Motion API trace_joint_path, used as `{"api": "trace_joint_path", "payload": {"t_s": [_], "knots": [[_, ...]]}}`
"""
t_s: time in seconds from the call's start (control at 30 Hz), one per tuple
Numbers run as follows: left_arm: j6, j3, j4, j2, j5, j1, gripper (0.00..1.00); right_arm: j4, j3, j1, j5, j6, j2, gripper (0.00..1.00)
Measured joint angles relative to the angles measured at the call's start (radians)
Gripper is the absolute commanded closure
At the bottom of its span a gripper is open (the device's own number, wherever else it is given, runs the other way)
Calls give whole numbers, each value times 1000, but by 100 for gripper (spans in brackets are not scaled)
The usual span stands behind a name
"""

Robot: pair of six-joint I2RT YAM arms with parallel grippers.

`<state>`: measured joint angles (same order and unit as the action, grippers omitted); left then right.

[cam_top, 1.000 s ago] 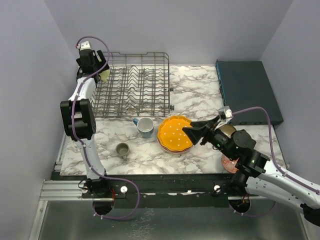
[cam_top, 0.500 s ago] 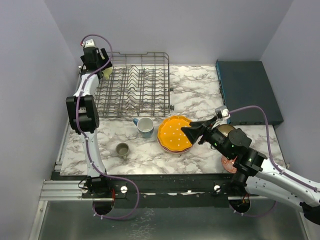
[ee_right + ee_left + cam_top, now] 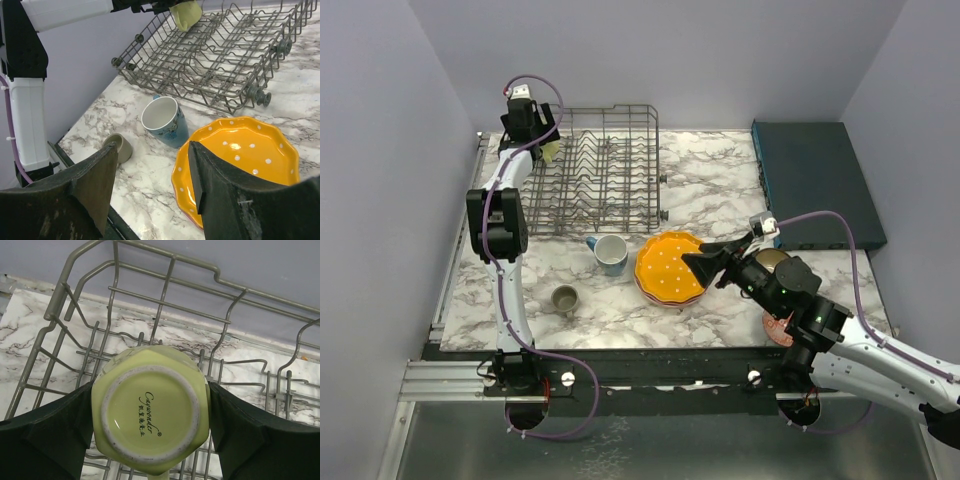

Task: Load the mixed dishes into the dish rack
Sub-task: Turn the cup upside down in the dish rack.

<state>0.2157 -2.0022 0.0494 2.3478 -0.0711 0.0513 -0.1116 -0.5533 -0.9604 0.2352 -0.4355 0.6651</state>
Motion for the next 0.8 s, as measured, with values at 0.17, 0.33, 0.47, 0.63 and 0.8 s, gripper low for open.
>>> {"api": "trace_joint_path", "payload": {"t_s": [0.17, 0.33, 0.47, 0.63, 0.8], "knots": [[0, 0, 0, 17, -16, -1, 100, -2, 7, 0, 4, 0, 2, 35], [-16, 0, 0, 24, -39, -1, 100, -11, 18, 0, 7, 0, 3, 35], [-38, 0, 0, 24, -55, -1, 100, -23, 18, 0, 7, 0, 16, 35], [-58, 0, 0, 24, -66, -1, 100, -29, 18, 0, 7, 0, 34, 34], [-71, 0, 0, 27, -77, -1, 97, -31, 18, 0, 7, 0, 40, 33]]}}
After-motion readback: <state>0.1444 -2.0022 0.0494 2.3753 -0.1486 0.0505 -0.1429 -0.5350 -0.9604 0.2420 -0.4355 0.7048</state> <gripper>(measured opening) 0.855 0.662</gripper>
